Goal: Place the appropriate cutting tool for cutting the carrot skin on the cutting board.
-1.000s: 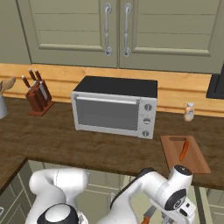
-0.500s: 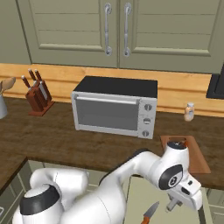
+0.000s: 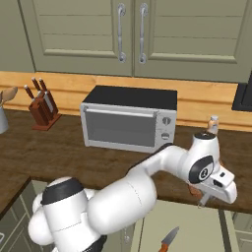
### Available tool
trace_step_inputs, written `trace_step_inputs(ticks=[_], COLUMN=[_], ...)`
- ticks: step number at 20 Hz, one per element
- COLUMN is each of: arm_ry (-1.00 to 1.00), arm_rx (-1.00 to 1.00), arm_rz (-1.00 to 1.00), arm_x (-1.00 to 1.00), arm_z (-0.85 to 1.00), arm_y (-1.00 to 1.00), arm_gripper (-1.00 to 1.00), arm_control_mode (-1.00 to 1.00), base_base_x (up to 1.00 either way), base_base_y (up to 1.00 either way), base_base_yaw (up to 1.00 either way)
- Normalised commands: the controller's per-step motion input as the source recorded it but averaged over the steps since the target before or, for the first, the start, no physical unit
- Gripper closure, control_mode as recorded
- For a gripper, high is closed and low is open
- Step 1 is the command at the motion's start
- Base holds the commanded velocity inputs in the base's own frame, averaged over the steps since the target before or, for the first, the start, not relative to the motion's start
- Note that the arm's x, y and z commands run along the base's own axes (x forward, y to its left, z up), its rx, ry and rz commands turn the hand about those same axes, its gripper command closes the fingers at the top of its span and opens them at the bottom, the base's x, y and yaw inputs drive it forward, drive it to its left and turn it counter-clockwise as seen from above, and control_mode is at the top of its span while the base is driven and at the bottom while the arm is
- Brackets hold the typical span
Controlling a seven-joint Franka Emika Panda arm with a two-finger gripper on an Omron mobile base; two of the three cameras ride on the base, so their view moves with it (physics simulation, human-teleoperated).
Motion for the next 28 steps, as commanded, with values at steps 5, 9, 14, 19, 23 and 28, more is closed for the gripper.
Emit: trace_step_inputs(ticks=[5,9,14,19,23,28], arm_ry=[0.00,0.00,0.00,0.00,0.00,0.00], arm_rx=[0.03,0.02,0.01,0.02,0.02,0.00], arm_rz=[0.06,0.07,0.07,0.11,0.10,0.08], arm_x=[0.95,0.89,0.79,0.38,0.18,0.11], arm_z=[0.02,-0.10,-0.29,-0.58,-0.61,-0.67], arm_y=[-0.23,-0.21,-0.12,-0.05,-0.09,-0.03], arm_gripper=[1.00,1.00,1.00,1.00,1.00,-1.00], arm_control_mode=[-1.00,-1.00,-1.00,-1.00,-1.00,-1.00], base_base_x=[0.00,0.00,0.00,0.00,0.00,0.00], base_base_y=[0.00,0.00,0.00,0.00,0.00,0.00], base_base_yaw=[0.00,0.00,0.00,0.00,0.00,0.00])
